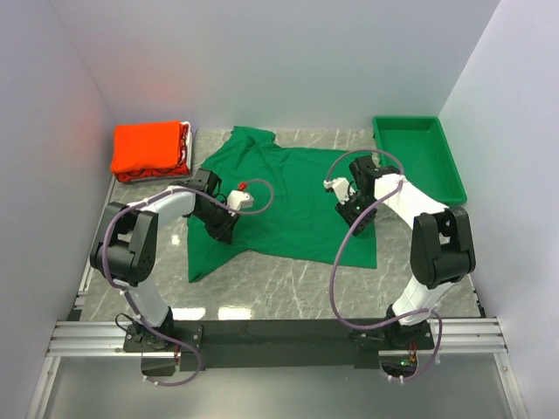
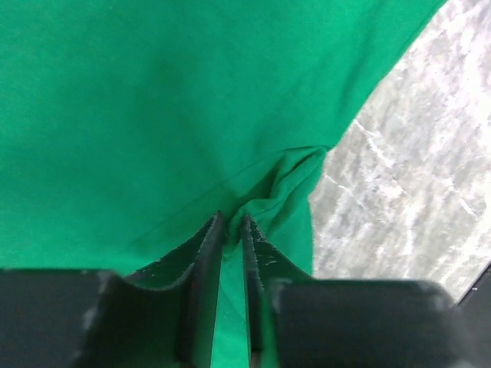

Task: Fold and stack the t-shirts
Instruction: Flatten the tshirt out

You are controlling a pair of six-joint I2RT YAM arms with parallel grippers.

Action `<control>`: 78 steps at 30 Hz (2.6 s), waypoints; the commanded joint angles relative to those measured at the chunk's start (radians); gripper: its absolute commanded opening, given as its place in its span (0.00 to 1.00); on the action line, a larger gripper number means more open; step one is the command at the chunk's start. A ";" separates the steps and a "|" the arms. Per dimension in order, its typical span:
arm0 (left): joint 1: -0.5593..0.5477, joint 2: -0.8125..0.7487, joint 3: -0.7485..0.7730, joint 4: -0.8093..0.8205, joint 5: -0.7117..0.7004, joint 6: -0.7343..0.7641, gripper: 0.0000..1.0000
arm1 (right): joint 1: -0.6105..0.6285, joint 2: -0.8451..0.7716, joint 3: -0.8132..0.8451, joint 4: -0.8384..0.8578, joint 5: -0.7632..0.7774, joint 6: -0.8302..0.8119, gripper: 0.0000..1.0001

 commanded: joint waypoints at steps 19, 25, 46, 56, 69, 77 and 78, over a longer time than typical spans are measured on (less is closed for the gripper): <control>-0.167 -0.248 -0.010 -0.235 0.127 0.176 0.49 | -0.015 0.015 0.054 -0.055 0.025 -0.006 0.31; 0.047 -0.126 0.099 -0.090 0.011 0.084 0.43 | -0.014 0.047 0.051 -0.061 0.054 0.025 0.30; 0.133 -0.346 -0.274 -0.286 -0.231 0.268 0.20 | 0.032 0.043 -0.169 -0.084 0.217 -0.136 0.25; 0.167 -0.130 0.092 -0.239 -0.154 0.175 0.30 | -0.032 0.160 0.242 -0.135 0.042 -0.014 0.27; 0.188 0.160 0.215 -0.036 -0.223 -0.054 0.31 | -0.032 0.441 0.454 -0.025 0.103 0.105 0.25; 0.203 0.033 0.031 -0.138 -0.211 0.017 0.26 | -0.037 0.351 0.348 -0.115 -0.001 -0.004 0.25; 0.205 0.023 0.039 -0.154 -0.202 0.023 0.26 | -0.040 0.319 0.360 -0.118 -0.025 -0.007 0.25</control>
